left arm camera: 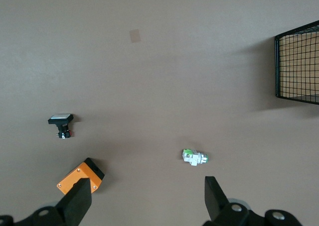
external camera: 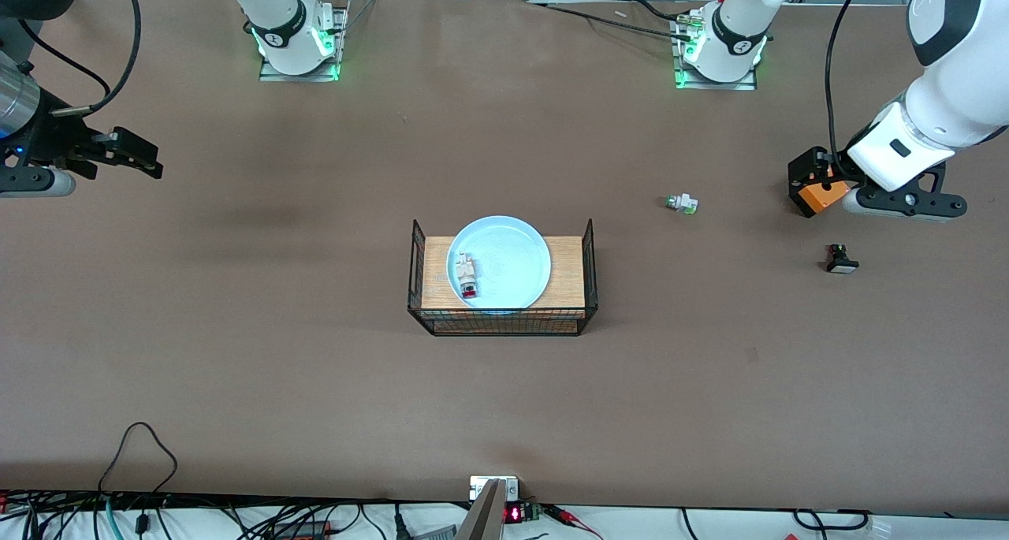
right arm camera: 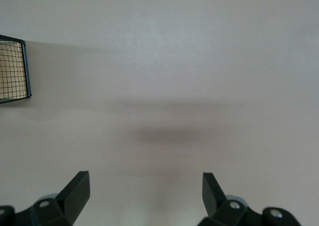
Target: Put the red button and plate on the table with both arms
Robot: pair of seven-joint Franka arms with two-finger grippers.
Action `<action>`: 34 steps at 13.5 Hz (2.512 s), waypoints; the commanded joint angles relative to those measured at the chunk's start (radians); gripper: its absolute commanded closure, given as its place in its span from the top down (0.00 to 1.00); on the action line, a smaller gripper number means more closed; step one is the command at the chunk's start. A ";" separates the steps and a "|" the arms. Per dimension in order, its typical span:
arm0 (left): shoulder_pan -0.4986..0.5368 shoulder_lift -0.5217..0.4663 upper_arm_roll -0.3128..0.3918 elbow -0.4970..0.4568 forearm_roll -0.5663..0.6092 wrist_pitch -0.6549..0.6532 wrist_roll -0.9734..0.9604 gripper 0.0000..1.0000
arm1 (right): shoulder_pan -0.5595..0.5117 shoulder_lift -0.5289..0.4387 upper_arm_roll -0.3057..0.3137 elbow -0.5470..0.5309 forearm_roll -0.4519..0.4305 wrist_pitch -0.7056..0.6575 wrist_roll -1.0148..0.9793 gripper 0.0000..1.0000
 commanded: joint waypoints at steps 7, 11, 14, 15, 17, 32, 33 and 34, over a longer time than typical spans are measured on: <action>-0.006 -0.021 0.005 -0.014 -0.015 -0.023 -0.004 1.00 | 0.002 -0.002 0.001 0.018 -0.007 -0.020 -0.010 1.00; -0.162 0.098 -0.015 0.152 -0.064 -0.106 -0.177 1.00 | 0.002 -0.002 0.001 0.018 -0.010 -0.017 -0.010 1.00; -0.300 0.250 -0.020 0.343 -0.118 -0.165 -0.473 1.00 | 0.002 -0.002 0.001 0.018 -0.010 -0.017 -0.010 1.00; -0.346 0.288 -0.020 0.377 -0.154 -0.163 -0.575 1.00 | 0.002 -0.002 0.001 0.018 -0.008 -0.017 -0.010 1.00; -0.417 0.360 -0.020 0.439 -0.214 -0.133 -0.723 1.00 | 0.002 -0.001 0.001 0.018 -0.008 -0.014 -0.007 1.00; -0.674 0.753 -0.007 0.592 0.059 0.623 -0.920 1.00 | 0.002 0.001 0.003 0.018 -0.008 -0.020 -0.013 1.00; -0.686 0.767 -0.006 0.592 0.069 0.648 -0.920 1.00 | 0.002 0.001 0.003 0.018 -0.008 -0.020 -0.013 1.00; -0.687 0.779 -0.004 0.592 0.075 0.658 -0.926 1.00 | 0.002 0.001 0.003 0.018 -0.010 -0.020 -0.013 1.00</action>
